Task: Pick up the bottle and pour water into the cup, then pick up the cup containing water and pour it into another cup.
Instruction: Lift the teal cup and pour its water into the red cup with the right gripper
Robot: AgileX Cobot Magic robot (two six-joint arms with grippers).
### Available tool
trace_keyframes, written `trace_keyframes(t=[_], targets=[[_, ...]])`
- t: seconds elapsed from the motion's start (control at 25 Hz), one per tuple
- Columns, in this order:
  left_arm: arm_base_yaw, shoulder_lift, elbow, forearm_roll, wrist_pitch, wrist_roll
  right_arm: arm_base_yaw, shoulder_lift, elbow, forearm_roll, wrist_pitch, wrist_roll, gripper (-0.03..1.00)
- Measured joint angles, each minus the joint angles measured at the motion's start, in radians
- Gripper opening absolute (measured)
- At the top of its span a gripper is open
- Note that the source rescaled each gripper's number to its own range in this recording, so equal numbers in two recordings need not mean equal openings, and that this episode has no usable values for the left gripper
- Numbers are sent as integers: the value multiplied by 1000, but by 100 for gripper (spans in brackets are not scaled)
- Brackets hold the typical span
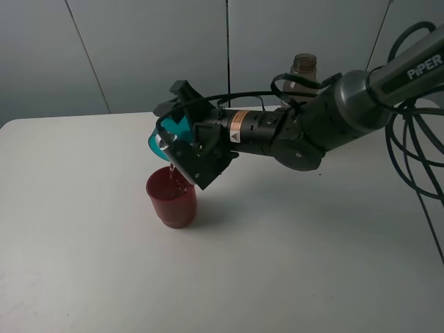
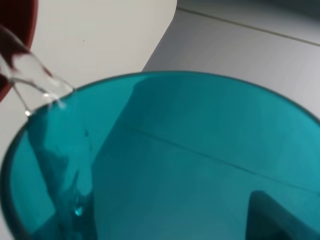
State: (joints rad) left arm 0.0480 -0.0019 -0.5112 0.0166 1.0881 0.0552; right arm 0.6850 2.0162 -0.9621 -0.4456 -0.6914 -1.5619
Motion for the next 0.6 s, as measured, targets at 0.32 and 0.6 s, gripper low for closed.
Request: trace_keyframes(t=[0.32, 0.6], targets=[[0, 0, 0, 0, 0, 0, 0, -1, 0, -7, -2, -31, 2], [0, 0, 0, 0, 0, 0, 0, -1, 0, -7, -2, 1, 2]])
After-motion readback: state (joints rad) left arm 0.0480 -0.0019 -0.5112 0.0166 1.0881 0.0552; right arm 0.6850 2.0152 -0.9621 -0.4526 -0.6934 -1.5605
